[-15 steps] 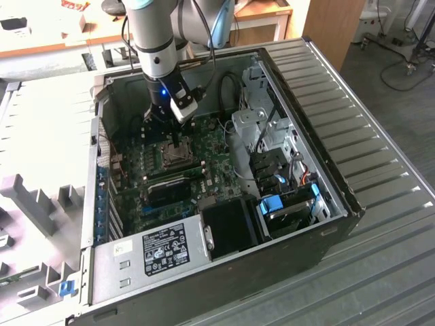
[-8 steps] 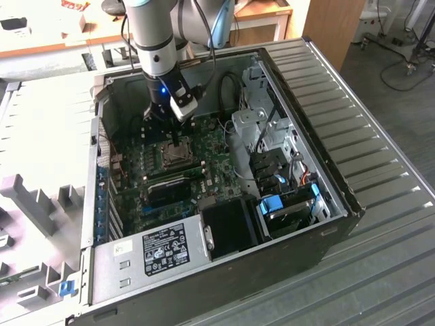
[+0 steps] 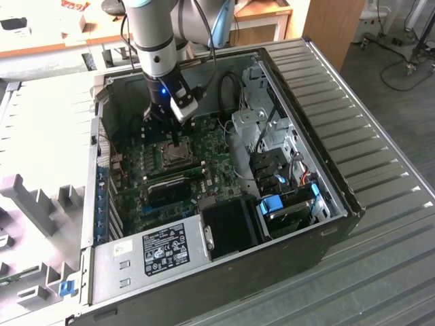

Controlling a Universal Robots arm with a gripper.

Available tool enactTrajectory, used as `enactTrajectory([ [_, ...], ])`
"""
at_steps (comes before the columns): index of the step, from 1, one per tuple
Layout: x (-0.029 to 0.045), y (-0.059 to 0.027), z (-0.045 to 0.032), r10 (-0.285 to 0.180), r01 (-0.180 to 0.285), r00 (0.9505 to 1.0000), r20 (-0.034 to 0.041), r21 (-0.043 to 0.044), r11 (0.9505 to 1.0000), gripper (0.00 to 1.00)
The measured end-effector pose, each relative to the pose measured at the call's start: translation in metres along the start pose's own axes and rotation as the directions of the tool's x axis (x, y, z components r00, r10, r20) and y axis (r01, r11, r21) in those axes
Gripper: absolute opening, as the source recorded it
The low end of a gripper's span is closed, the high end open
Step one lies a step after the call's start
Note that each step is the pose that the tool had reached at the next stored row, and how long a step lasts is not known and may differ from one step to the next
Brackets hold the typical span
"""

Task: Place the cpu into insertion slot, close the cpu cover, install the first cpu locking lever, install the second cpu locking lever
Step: 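Install the first cpu locking lever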

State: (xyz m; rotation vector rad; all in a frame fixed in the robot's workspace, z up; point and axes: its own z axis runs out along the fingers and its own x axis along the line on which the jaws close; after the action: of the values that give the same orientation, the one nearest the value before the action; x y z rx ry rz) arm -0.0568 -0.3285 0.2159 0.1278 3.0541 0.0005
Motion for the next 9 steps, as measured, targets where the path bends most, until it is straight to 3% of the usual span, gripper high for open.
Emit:
enactTrajectory([
  [7,-0.0003,-0.006,0.0,0.002,-0.002,1.0,-0.0014,-0.0197,0.9998,0.1],
  [9,-0.0004,-0.0067,0.0001,0.002,-0.002,1.0,-0.0015,-0.0214,0.9998,0.1],
])
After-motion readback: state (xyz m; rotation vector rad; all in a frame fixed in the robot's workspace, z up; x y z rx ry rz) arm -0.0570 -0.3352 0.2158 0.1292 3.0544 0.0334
